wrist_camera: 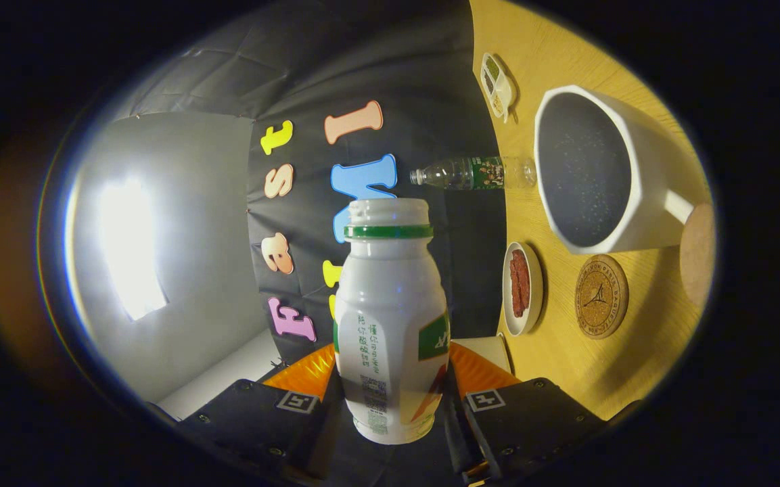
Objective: Take the bottle from table, then pour the juice into the cup, finally place the bottle on the coaster
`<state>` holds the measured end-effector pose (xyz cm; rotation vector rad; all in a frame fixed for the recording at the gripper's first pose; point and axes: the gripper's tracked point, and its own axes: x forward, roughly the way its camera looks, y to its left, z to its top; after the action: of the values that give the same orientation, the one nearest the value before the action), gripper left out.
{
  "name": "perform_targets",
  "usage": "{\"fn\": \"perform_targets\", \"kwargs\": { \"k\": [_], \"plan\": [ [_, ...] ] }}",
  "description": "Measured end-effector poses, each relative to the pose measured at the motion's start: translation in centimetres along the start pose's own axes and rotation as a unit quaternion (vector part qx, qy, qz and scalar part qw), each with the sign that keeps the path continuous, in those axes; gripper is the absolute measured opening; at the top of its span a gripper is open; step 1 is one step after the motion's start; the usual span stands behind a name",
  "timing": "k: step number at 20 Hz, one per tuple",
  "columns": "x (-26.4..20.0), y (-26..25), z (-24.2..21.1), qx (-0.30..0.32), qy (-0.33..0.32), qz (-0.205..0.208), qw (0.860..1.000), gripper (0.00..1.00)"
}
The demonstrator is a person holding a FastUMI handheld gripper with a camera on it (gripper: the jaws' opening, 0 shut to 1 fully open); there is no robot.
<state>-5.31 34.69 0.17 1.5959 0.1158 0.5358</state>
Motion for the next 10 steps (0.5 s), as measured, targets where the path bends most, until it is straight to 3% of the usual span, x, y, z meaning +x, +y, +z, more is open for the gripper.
{"fn": "perform_targets", "kwargs": {
  "k": [10],
  "plan": [
    [0.36, 0.29, -0.05, 0.011, 0.001, 0.01, 1.0, 0.65]
  ]
}}
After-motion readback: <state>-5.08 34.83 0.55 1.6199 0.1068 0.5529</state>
